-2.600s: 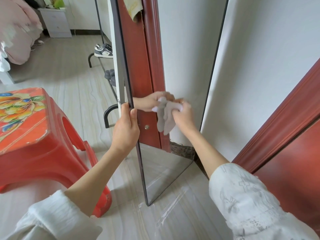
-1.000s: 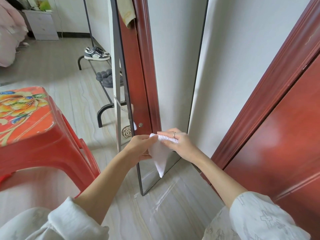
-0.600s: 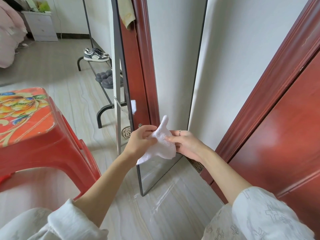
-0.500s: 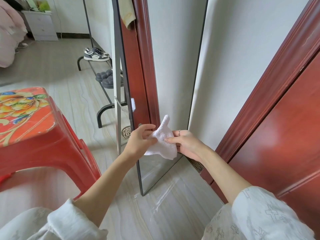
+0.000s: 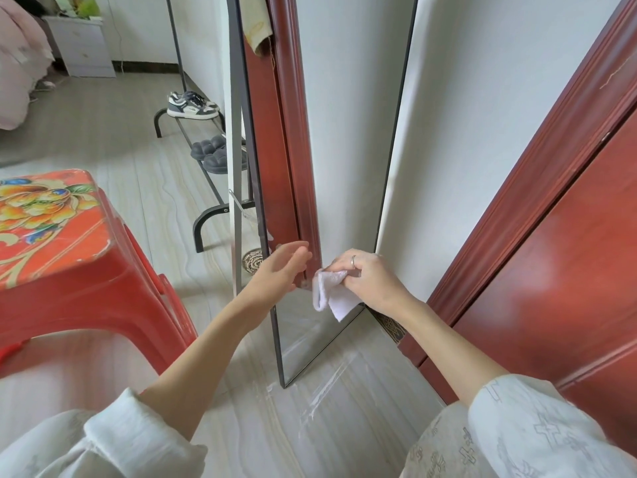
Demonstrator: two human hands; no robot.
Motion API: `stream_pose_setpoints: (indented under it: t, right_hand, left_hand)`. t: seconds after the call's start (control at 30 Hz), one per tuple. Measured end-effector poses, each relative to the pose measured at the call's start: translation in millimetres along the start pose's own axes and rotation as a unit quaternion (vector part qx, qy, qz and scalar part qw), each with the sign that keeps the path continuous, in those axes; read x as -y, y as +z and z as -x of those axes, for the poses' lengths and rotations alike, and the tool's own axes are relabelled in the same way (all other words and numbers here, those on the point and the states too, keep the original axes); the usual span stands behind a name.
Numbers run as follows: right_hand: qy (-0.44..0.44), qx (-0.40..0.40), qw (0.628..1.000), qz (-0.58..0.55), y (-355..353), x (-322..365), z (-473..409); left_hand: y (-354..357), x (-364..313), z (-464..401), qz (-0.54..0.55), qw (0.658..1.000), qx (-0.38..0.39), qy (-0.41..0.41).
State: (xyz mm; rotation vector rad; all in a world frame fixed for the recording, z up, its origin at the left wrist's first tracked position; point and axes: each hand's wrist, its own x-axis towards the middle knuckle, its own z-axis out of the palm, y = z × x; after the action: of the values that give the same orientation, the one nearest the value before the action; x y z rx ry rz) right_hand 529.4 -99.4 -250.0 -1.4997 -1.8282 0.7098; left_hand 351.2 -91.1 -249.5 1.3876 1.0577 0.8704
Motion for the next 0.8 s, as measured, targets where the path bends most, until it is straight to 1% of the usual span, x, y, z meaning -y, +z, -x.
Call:
stream_pose_setpoints:
  t: [0.07, 0.13, 0.2, 0.27, 0.33, 0.37, 0.43, 0.53, 0.63, 0.7, 0.8]
  right_hand:
    - [-0.016, -0.005, 1.000, 0.002, 3, 3, 1]
    - [0.000, -0.019, 0.999, -0.032, 3, 7, 2]
    - [0.016, -0.043, 0.998, -0.031, 1, 9, 2]
    - [0.018, -0.053, 0.998, 0.025, 0, 9, 4]
    - [0.032, -0.046, 0.997, 0.053, 1, 6, 5]
    - [0.052, -0.032, 0.997, 0.044, 1, 3, 5]
    - [0.114, 0.007, 0.993, -0.017, 3, -3, 3]
    - [0.202, 0.044, 0.969, -0.135, 5, -7, 4]
    - [0.230, 0.023, 0.947, -0.223, 7, -8, 3]
    - [0.256, 0.001, 0.931, -0.261, 8, -7, 1]
    - [0.296, -0.021, 0.899, -0.323, 7, -5, -3]
  left_hand:
    - [5, -3, 3, -0.044, 0.997, 0.058, 0.013]
    - [8, -1, 3, -0.085, 0.993, 0.074, 0.033]
    - [8, 1, 2, -0.118, 0.990, 0.055, 0.046]
    - [7, 3, 2, -0.144, 0.988, 0.030, 0.056]
    - [5, 4, 1, -0.145, 0.987, 0.012, 0.063]
    - [5, 4, 0, -0.136, 0.988, 0.007, 0.066]
    - [5, 4, 1, -0.133, 0.988, -0.007, 0.078]
    - [8, 7, 2, -0.183, 0.977, -0.032, 0.109]
    - [11, 9, 2, -0.240, 0.960, -0.022, 0.144]
    - [13, 11, 2, -0.291, 0.941, -0.019, 0.174]
    - [15, 13, 2, -0.339, 0.917, -0.035, 0.210]
